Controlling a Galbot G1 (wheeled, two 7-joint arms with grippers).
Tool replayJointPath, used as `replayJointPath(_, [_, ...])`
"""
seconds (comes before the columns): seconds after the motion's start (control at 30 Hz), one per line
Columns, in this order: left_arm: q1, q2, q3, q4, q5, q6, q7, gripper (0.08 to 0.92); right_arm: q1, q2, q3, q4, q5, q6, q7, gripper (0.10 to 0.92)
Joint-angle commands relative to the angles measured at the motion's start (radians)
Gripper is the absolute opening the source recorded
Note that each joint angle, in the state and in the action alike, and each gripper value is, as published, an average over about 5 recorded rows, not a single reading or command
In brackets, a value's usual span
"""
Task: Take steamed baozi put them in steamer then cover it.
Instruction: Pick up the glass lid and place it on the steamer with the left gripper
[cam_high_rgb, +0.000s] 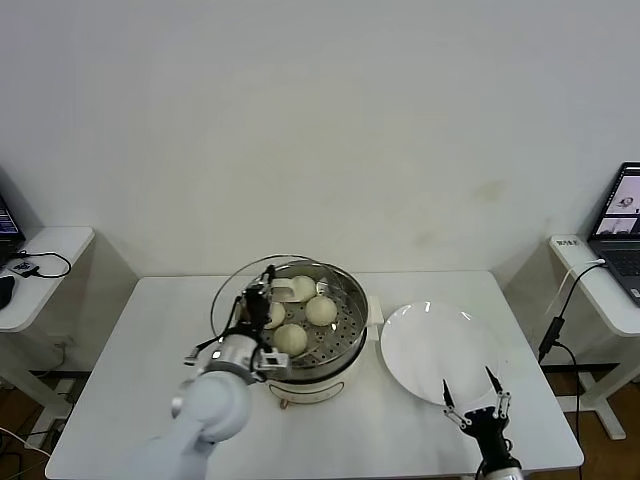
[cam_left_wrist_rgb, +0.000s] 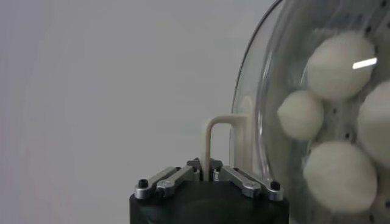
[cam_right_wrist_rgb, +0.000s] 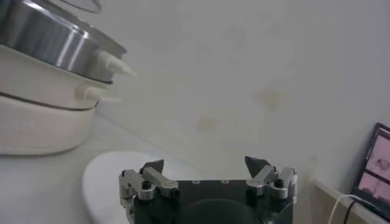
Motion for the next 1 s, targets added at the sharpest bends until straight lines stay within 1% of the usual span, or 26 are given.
replayJointPath(0.03, [-0.042, -0.196, 0.063, 0.057, 0.24, 0.006, 0.079, 0.144, 0.008, 0.011, -0.006, -0.019, -0.025, 0.004, 0.002, 0.823])
replayJointPath(0.17, [-0.039, -0.222, 0.061, 0.075, 0.262, 0.001, 0.081, 0.144, 0.009, 0.012, -0.012, -0.026, -0.029, 0.007, 0.002, 0.823])
replayJointPath(0.37, [-0.038, -0.238, 0.061, 0.097, 0.282, -0.007, 0.078, 0.144, 0.008, 0.011, -0.016, -0.032, -0.029, 0.011, 0.003, 0.823])
replayJointPath(0.63, [-0.026, -0.241, 0.039, 0.125, 0.298, -0.019, 0.073, 0.144, 0.002, 0.005, -0.018, -0.029, -0.018, 0.017, 0.001, 0.823])
replayJointPath(1.0, [0.003, -0.256, 0.025, 0.133, 0.302, -0.024, 0.064, 0.144, 0.002, 0.0, -0.019, -0.03, -0.011, 0.02, -0.003, 0.823])
